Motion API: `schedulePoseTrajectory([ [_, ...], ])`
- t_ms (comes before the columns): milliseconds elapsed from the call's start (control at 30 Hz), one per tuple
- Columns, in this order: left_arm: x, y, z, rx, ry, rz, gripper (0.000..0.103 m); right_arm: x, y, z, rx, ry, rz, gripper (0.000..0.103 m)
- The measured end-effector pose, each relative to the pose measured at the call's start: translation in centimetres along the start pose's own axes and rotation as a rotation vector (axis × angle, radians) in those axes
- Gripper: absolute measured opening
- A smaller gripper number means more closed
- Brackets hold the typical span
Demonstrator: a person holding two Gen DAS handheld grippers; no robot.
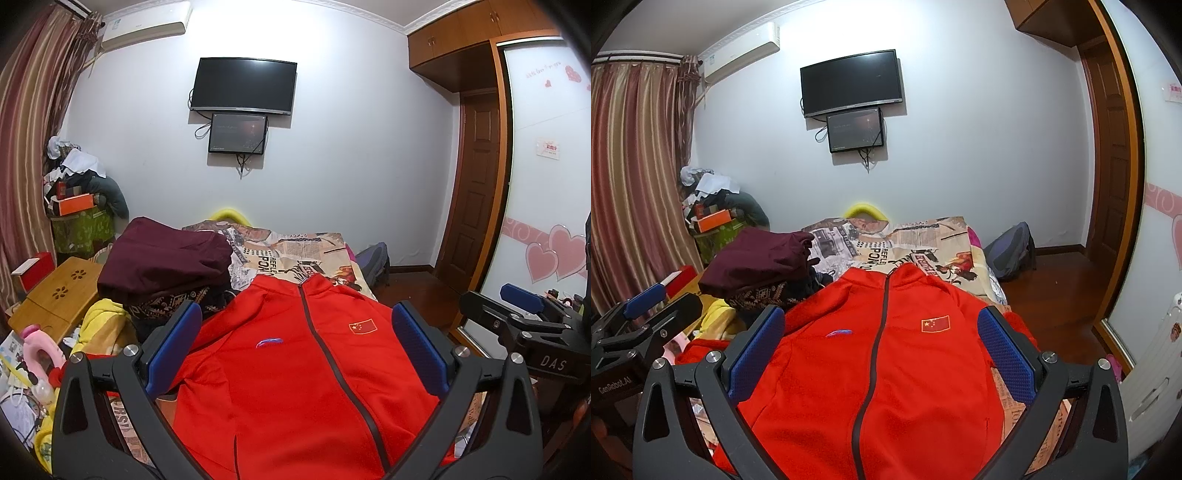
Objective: Fold large clothes
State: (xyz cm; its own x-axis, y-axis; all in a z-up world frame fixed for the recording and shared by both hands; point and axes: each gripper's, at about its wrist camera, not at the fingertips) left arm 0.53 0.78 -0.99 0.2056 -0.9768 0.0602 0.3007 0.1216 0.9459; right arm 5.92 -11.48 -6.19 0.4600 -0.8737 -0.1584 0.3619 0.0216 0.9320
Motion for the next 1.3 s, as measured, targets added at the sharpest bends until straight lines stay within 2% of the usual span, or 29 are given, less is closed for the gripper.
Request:
schedulePoseTrajectory([
  [967, -1.3, -0.6, -1.4, -0.017, 0.016, 0.019, 0.103, 0.6, 0.3, -0.9, -0.026, -0.012, -0.003, 0.103],
  [1167, -3.4, -0.2, -3.2, -0.023, 0.073, 0.050, 0.103, 1.0, 0.4, -2.1, -0.043, -0.037, 0.001, 0.103],
  [1300, -6.3, 0.0, -4.9, -0.024, 0.164, 0.089, 0.103, 1.5, 0.4, -3.1, -0.057, -0.052, -0.006, 0.103],
])
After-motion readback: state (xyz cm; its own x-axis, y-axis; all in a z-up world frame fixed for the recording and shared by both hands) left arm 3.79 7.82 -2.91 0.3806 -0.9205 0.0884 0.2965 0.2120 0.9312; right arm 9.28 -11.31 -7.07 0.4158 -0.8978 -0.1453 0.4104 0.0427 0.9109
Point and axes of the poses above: each gripper's, at about its wrist camera, not at the fingertips, and z roughly against the way its jaws point, x to its right, y to its top, and after that the axes turned 9 degrees about y, right-handed
